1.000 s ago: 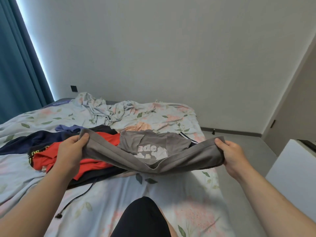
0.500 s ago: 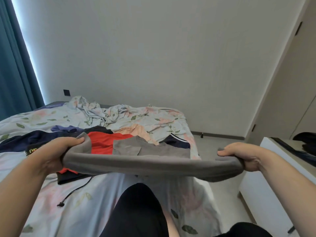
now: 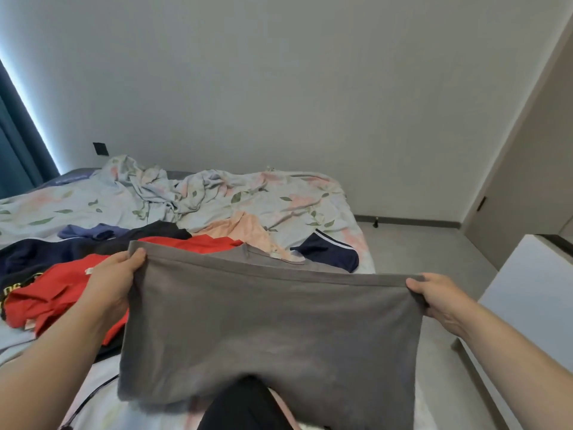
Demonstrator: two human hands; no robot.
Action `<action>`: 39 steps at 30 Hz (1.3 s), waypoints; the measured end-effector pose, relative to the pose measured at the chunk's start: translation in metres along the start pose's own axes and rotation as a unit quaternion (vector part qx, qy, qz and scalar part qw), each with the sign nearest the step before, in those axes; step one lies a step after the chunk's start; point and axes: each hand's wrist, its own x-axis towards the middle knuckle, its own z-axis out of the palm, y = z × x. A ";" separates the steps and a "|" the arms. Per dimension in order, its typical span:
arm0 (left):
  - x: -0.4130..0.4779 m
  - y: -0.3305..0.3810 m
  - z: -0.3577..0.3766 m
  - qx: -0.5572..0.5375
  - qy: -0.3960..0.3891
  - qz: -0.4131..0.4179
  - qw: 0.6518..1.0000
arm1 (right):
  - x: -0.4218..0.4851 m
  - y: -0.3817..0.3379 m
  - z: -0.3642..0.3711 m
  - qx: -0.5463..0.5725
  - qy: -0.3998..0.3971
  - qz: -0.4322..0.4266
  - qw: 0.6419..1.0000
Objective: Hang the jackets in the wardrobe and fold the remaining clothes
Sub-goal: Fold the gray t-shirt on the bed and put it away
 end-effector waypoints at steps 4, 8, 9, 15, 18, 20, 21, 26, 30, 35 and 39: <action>0.063 -0.028 0.038 0.065 0.062 0.028 0.996 | 0.078 0.014 0.018 -0.009 0.040 -0.004 0.999; 0.122 -0.056 0.073 0.134 0.081 0.040 0.987 | 0.153 0.024 0.043 -0.040 0.075 -0.024 0.996; 0.136 -0.064 0.078 0.152 0.094 0.041 0.983 | 0.169 0.027 0.051 -0.048 0.078 -0.026 0.995; 0.212 -0.091 0.099 0.262 0.133 0.070 0.953 | 0.242 0.039 0.098 -0.143 0.117 -0.064 0.981; 0.227 -0.092 0.108 0.317 0.116 0.102 0.936 | 0.256 0.042 0.115 -0.184 0.142 -0.066 0.970; 0.219 -0.092 0.108 0.351 0.093 0.105 0.926 | 0.251 0.046 0.120 -0.230 0.146 -0.058 0.961; 0.211 -0.092 0.103 0.365 0.086 0.103 0.922 | 0.242 0.049 0.120 -0.239 0.140 -0.054 0.959; 0.125 -0.111 0.049 0.384 0.067 0.114 0.914 | 0.158 0.088 0.099 -0.273 0.085 -0.078 0.955; 0.042 -0.150 -0.008 0.298 0.080 0.029 0.951 | 0.085 0.120 0.077 -0.247 0.065 -0.015 0.967; 0.004 -0.169 -0.038 0.326 0.022 -0.068 0.943 | 0.027 0.145 0.062 -0.262 0.021 0.075 0.962; 0.001 -0.164 -0.050 0.168 -0.075 -0.160 0.970 | -0.002 0.165 0.056 -0.194 0.046 0.115 0.973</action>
